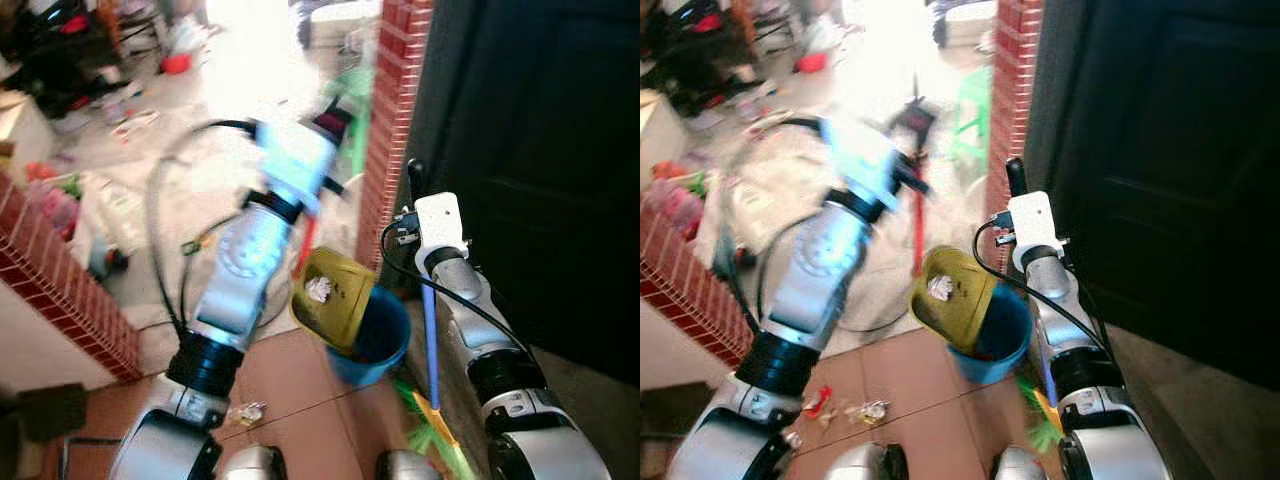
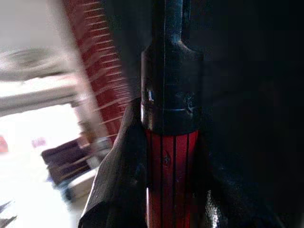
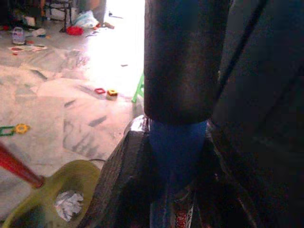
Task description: Sweep floor
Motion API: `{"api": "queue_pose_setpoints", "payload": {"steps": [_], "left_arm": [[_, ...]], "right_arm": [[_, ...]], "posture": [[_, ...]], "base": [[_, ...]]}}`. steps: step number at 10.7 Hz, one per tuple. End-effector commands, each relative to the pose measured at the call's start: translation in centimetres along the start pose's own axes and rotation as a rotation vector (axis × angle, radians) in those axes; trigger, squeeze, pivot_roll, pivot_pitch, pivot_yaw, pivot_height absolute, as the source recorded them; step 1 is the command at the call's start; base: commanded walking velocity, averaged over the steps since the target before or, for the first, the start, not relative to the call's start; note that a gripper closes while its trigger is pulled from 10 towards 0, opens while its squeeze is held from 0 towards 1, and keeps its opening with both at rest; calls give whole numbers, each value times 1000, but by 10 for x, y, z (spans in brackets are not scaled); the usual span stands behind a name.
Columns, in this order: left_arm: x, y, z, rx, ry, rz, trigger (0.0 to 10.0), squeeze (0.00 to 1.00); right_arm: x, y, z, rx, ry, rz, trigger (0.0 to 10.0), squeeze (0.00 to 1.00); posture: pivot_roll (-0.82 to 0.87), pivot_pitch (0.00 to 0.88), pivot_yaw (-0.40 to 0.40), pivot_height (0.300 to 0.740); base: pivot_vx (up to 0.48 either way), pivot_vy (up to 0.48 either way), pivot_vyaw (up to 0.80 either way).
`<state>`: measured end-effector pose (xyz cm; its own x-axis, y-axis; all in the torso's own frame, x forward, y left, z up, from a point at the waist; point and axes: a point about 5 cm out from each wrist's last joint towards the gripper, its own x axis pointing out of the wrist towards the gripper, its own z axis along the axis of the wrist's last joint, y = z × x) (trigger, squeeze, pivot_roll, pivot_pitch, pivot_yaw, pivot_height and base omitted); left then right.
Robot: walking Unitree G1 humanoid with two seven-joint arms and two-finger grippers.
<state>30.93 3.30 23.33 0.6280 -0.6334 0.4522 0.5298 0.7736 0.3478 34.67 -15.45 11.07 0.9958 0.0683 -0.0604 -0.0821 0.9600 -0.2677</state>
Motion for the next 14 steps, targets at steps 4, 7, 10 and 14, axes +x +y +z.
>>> {"api": "queue_pose_setpoints", "payload": {"steps": [4, 7, 10, 14], "left_arm": [[5, -26, 26, 175, -82, -363, 10000, 0], [7, -18, 31, 125, -90, -307, 10000, 0], [12, 15, 35, 30, -93, -54, 10000, 0], [8, 124, 93, 3, -272, 545, 10000, 0]], "right_arm": [[4, 2, 12, -9, -51, 12, 10000, 0], [3, 2, 10, -11, -48, 13, 10000, 0], [4, 1, 11, -11, -51, 13, 10000, 0], [5, 2, 10, -18, -35, 35, 10000, 0]], "posture": [[-93, 40, 77, 740], [-91, 39, 76, 740], [-93, 38, 71, 740], [-87, 26, 59, 740]], "base": [[0, 0, 0], [0, 0, 0], [0, 0, 0], [0, 0, 0]]}}
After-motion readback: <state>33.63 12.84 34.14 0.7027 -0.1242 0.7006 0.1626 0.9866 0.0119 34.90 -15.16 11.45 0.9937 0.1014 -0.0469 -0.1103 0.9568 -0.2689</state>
